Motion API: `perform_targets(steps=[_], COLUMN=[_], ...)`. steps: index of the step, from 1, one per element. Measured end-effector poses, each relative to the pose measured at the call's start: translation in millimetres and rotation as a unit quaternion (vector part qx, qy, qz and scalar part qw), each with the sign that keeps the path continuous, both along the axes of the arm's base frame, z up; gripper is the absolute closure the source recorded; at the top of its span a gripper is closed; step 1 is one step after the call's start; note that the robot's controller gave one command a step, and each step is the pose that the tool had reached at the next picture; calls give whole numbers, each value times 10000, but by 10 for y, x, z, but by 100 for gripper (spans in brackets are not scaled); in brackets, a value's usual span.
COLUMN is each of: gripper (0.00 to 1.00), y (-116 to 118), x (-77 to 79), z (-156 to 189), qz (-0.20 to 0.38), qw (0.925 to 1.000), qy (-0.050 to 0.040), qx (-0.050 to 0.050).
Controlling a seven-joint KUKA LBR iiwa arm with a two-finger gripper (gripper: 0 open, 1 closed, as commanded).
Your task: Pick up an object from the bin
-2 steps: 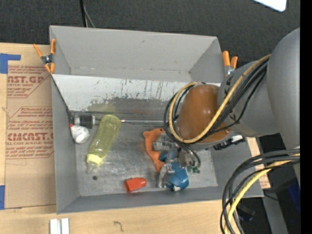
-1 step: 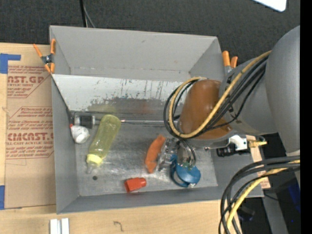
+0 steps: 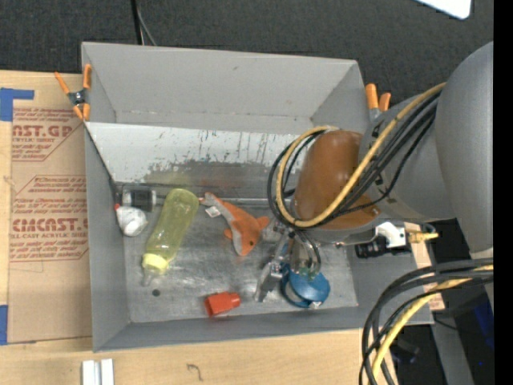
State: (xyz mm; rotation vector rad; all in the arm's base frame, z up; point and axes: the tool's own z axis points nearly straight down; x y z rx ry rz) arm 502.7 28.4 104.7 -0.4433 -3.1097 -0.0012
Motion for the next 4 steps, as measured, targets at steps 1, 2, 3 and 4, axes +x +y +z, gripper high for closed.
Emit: perform_targets(steps=[1,2,3,4], gripper=[0,0,0,0], y=[0,53,368,470], x=[0,16,7,174], z=[0,-100,-281,-202], qz=[1,-309,-686,-777], qw=[10000,9995,9976,9970], qy=[0,-13,7,9], qx=[0,-3,-4,0])
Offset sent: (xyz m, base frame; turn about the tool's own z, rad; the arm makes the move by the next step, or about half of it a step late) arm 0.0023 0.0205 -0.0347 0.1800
